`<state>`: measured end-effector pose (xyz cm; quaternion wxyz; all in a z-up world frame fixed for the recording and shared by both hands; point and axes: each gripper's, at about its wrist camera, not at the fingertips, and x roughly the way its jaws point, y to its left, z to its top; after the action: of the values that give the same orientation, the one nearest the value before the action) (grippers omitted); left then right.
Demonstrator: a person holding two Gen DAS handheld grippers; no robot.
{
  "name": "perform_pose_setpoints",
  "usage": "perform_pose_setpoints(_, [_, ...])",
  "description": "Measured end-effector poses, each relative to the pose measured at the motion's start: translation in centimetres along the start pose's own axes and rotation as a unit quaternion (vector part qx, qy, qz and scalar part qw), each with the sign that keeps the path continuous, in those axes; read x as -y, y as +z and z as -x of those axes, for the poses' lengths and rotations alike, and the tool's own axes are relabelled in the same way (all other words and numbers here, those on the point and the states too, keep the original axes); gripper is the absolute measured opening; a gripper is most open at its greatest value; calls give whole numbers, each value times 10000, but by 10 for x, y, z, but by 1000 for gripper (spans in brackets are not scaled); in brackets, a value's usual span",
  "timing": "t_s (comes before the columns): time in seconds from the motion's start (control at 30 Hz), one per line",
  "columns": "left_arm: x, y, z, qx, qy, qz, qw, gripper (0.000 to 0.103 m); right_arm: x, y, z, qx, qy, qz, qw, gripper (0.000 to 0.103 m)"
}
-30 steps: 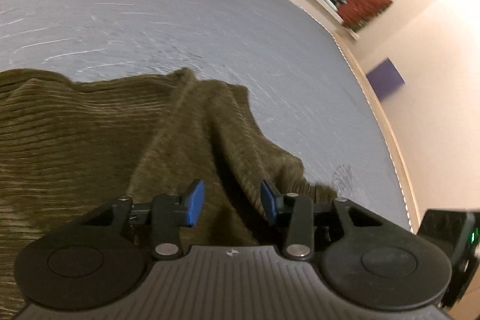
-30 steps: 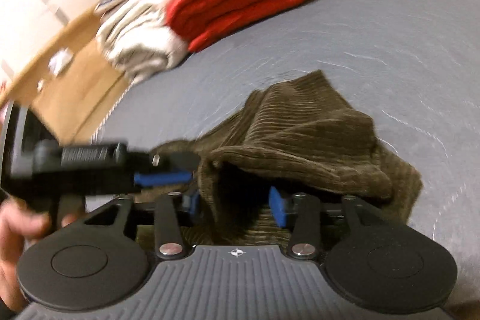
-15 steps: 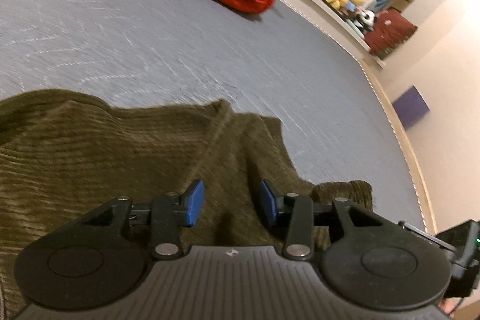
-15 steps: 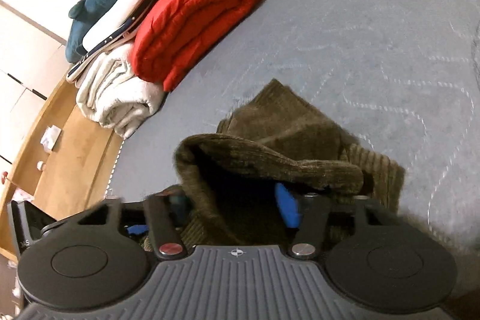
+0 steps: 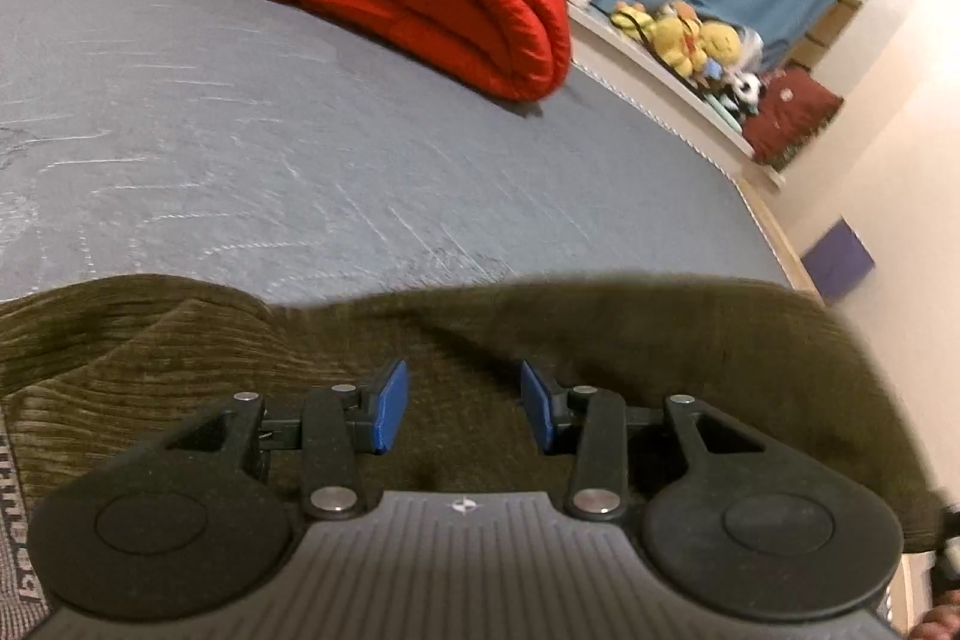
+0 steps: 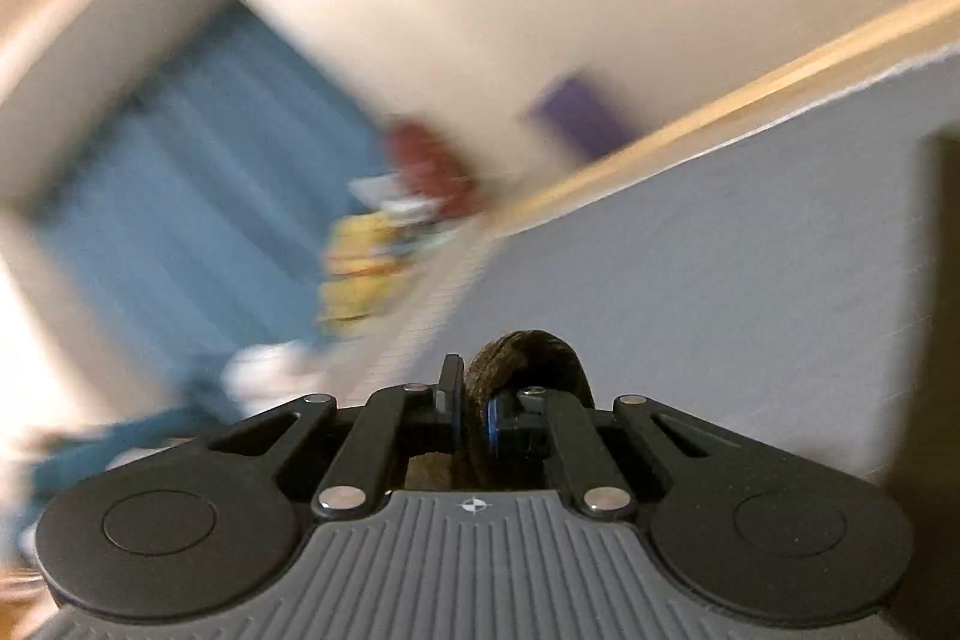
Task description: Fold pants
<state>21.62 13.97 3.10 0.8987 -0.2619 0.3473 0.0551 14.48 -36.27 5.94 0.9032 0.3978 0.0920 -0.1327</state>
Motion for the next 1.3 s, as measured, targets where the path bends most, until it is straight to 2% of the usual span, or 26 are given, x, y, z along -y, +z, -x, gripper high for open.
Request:
perform_pose_setpoints(0.07, [6, -4, -6, -105, -71, -151, 9998, 46, 26, -2, -19, -445, -631, -77, 9970, 9])
perform_pose_setpoints(0.13, [16, -11, -14, -288, -225, -451, 9983, 47, 49, -5, -38, -938, -849, -292, 9915, 11])
perform_pose_setpoints(0.2, [29, -21, -24, -541, -416, -819, 9943, 48, 67, -5, -57, -1208, -918, -451, 9874, 12])
perform_pose_setpoints(0.23, [36, -29, -30, -717, -553, -1004, 9908, 49, 73, -3, -66, -1324, -900, -530, 9857, 12])
perform_pose_setpoints(0.33, [57, -54, -47, -1164, -849, -1505, 9781, 58, 89, 4, -90, -1588, -734, -744, 9818, 29])
perform_pose_setpoints(0.4, [70, -71, -56, -1349, -863, -1945, 9677, 66, 97, 10, -101, -1711, -718, -810, 9793, 42])
perform_pose_setpoints(0.53, [88, -102, -68, -1485, -686, -2745, 9476, 66, 129, 25, -119, -1968, -741, -1396, 9676, 52])
perform_pose_setpoints(0.63, [93, -116, -75, -1446, -310, -3206, 9356, 62, 154, 33, -132, -2095, -849, -1813, 9571, 55])
perform_pose_setpoints(0.7, [90, -119, -76, -1361, -161, -3392, 9307, 41, 167, 36, -143, -2130, -930, -2041, 9510, 56])
perform_pose_setpoints(0.73, [89, -119, -76, -1318, -115, -3437, 9297, 35, 172, 38, -148, -2138, -943, -2162, 9480, 55])
perform_pose_setpoints(0.77, [87, -118, -76, -1308, -124, -3424, 9303, 22, 176, 41, -155, -2136, -966, -2256, 9456, 55])
perform_pose_setpoints(0.83, [84, -111, -76, -1348, -232, -3226, 9366, 15, 177, 49, -170, -2186, -982, -2318, 9428, 54])
perform_pose_setpoints(0.87, [82, -109, -74, -1337, -227, -3169, 9387, 13, 172, 51, -175, -2238, -986, -2253, 9431, 40])
perform_pose_setpoints(0.9, [81, -107, -73, -1324, -225, -3157, 9393, 12, 165, 56, -182, -2289, -998, -2072, 9459, 13])
perform_pose_setpoints(0.93, [80, -105, -70, -1304, -231, -3150, 9398, 12, 155, 62, -186, -2267, -975, -1854, 9512, 6])
perform_pose_setpoints(1.03, [75, -97, -59, -1235, -278, -3080, 9429, 10, 110, 92, -190, -1839, -518, -1088, 9755, 4])
perform_pose_setpoints(1.1, [73, -90, -53, -1232, -359, -3044, 9439, 10, 75, 113, -170, -1120, -75, -541, 9922, 3])
perform_pose_setpoints(1.17, [72, -86, -44, -1268, -508, -3111, 9405, 10, 52, 124, -138, -205, 230, -39, 9995, 3])
perform_pose_setpoints(1.2, [72, -85, -40, -1301, -598, -3227, 9356, 10, 49, 124, -128, 109, 162, 231, 9995, 4])
perform_pose_setpoints(1.23, [74, -86, -36, -1350, -711, -3377, 9288, 10, 53, 121, -124, 249, -79, 457, 9986, 4])
perform_pose_setpoints(1.3, [72, -89, -26, -1548, -1129, -3762, 9065, 10, 76, 112, -141, -85, -818, 629, 9946, 4])
